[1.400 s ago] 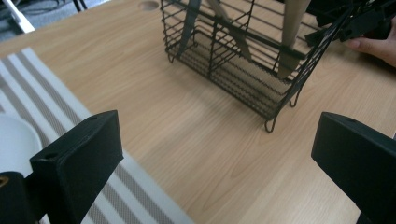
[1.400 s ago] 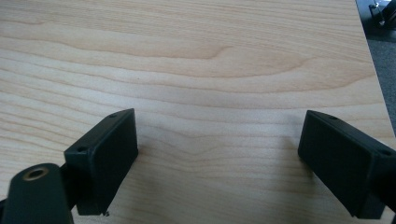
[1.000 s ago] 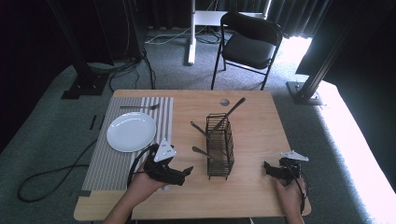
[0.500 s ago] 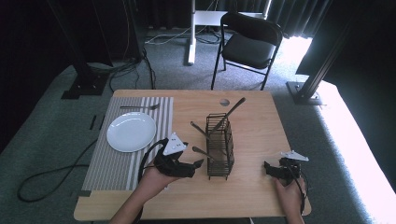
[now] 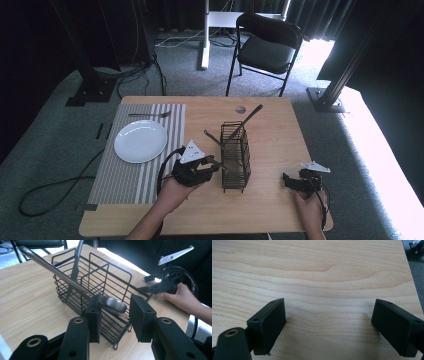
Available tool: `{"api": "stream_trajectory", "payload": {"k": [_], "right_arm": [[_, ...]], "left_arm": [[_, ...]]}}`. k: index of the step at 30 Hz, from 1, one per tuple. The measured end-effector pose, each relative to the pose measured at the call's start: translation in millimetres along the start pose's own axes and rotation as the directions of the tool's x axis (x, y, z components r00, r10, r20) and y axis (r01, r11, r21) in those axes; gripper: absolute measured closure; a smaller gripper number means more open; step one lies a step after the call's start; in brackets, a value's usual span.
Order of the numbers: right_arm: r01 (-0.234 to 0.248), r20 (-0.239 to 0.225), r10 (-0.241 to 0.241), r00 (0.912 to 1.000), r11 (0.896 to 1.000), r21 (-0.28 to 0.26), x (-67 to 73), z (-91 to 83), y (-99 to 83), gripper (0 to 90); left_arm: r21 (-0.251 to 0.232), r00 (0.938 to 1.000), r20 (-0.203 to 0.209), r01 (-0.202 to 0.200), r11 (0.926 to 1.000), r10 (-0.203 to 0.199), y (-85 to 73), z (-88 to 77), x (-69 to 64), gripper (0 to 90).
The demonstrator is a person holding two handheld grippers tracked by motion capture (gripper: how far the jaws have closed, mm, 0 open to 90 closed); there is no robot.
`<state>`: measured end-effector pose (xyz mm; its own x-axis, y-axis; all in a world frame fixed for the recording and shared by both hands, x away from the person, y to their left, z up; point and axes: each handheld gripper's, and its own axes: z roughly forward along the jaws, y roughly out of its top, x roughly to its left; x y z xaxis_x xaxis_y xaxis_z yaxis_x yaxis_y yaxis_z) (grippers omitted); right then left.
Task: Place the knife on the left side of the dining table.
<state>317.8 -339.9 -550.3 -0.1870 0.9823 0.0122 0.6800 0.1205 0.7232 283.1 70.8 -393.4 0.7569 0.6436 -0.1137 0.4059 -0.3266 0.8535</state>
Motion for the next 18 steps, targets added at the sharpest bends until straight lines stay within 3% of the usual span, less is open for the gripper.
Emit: {"api": "stream_trajectory", "payload": {"k": [3, 8, 18], "right_arm": [[0.000, 0.000, 0.000, 1.0000, 1.000, 0.000, 0.0, 0.0, 0.0, 11.7], [0.000, 0.000, 0.000, 1.0000, 1.000, 0.000, 0.0, 0.0, 0.0, 11.7], [0.000, 0.001, 0.000, 1.0000, 1.000, 0.001, -0.1, -0.1, 0.0, 11.7]], "left_arm": [[0.001, 0.9999, 0.003, 0.016, 0.9999, -0.016, -0.6, -0.1, 2.6, 72.7], [-0.001, 0.9995, 0.021, 0.025, 0.9997, -0.025, -1.2, -0.6, 3.6, 74.0], [-0.025, 0.9993, 0.025, -0.028, 0.9993, 0.029, 13.7, 8.5, -5.0, 75.1]]}}
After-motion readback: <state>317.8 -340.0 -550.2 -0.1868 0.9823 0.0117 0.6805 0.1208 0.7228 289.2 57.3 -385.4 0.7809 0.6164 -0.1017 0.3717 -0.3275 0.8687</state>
